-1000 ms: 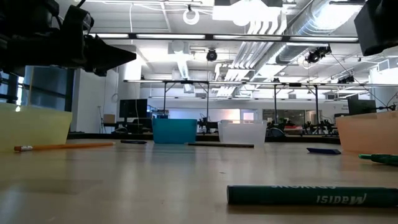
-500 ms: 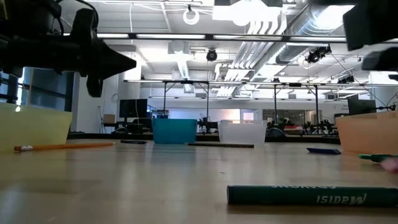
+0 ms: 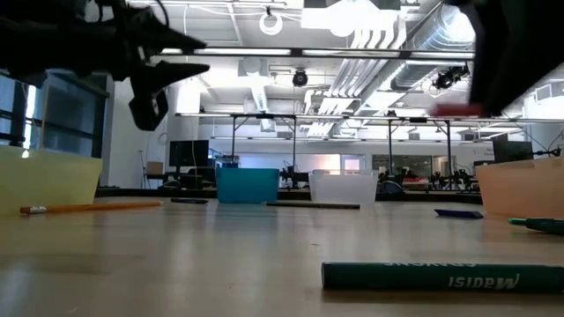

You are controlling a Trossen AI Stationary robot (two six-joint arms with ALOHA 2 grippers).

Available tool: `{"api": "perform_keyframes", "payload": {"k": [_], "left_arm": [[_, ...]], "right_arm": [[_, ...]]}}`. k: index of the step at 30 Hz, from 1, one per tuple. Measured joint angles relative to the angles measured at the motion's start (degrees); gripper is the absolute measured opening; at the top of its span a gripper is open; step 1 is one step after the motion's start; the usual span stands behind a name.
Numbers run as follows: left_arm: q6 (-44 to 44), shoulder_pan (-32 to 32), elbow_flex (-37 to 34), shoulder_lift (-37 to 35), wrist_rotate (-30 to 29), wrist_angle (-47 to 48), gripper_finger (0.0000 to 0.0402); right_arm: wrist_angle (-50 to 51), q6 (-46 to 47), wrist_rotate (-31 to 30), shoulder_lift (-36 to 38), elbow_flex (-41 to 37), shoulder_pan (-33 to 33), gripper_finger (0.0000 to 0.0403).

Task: Sort crayons/erasers/pens/pencils in bins
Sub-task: Put the pink eraser into the yellow bin

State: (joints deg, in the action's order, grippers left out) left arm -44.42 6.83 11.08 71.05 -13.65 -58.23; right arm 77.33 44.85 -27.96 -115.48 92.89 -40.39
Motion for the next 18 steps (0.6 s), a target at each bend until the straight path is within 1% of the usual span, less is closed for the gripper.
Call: {"api": "perform_keyframes", "payload": {"k": [5,8,12,18], "left_arm": [[0.3,4.9,6.7,6.7,-0.7,0.0,0.0121],[1.0,6.5,11.1,10.8,-0.9,0.1,0.0125],[1.1,7.2,16.5,15.6,0.1,0.2,0.0125],[0.7,6.8,23.7,21.6,4.7,0.0,0.0125]], "right_arm": [[0.3,-4.9,-5.0,0.0,4.9,0.4,0.0067],[0.7,-7.7,-6.2,0.0,7.7,0.7,0.0067],[2.0,-11.7,-8.9,0.1,11.1,1.2,0.0067],[2.3,-19.2,-13.4,0.1,14.3,2.3,0.0067]]}}
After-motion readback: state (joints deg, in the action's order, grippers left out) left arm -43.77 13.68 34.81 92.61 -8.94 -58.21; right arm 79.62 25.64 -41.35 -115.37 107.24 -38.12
